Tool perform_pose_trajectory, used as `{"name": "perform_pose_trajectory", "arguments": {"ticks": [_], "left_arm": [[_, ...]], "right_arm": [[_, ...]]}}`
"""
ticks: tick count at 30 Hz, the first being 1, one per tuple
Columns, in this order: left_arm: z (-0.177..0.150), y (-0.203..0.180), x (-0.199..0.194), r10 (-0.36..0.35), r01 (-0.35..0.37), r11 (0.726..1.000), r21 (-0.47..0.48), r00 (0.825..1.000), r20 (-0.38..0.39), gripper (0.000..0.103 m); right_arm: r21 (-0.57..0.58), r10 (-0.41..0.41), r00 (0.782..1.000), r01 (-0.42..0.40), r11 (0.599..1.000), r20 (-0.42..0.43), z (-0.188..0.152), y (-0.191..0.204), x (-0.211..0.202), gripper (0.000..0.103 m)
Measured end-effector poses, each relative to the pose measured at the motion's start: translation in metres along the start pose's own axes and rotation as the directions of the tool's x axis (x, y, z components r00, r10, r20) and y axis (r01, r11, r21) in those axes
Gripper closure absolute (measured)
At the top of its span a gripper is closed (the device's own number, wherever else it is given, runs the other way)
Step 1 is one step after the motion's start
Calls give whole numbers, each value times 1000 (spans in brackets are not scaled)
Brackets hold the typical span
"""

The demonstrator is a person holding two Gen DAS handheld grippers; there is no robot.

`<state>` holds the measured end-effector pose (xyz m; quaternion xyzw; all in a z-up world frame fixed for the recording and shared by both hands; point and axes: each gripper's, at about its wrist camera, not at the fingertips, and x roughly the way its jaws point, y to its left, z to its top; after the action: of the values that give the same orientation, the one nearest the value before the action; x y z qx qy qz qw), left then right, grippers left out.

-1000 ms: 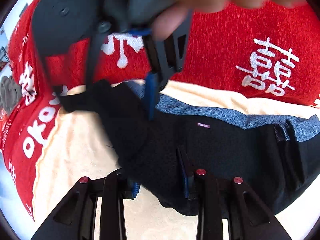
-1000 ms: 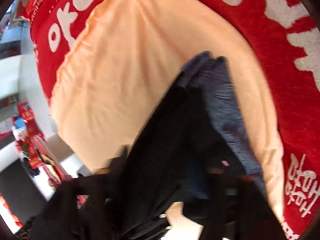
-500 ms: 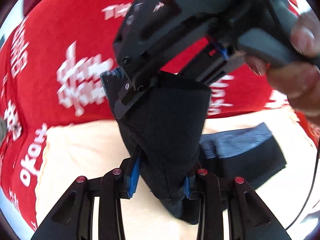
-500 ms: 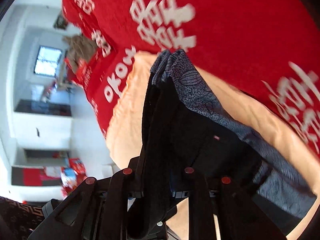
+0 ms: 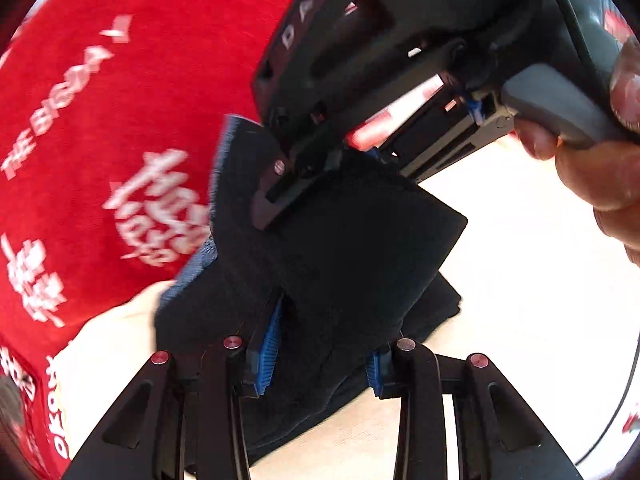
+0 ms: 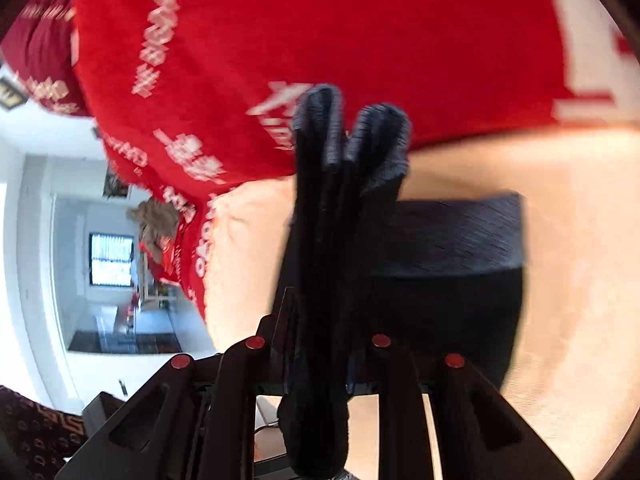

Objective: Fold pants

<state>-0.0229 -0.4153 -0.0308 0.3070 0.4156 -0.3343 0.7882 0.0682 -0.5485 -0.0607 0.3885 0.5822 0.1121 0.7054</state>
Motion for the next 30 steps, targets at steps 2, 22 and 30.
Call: {"name": "perform_pose_trajectory", "arguments": {"ticks": [2, 22, 30], "left_arm": [[-2, -18, 25, 17, -15, 999, 38, 999, -48, 67], [-34, 69, -15, -43, 0, 975, -221, 981, -187, 41], [-58, 117, 50, -73, -68, 913, -403, 943, -323, 40]], "right_arm": [[42, -17, 1000, 17, 999, 0, -3, -34, 7, 81], [56, -328, 943, 325, 944, 58, -58, -49, -32, 72], [-18, -333, 937, 336, 942, 103, -55, -16, -2, 72]]}}
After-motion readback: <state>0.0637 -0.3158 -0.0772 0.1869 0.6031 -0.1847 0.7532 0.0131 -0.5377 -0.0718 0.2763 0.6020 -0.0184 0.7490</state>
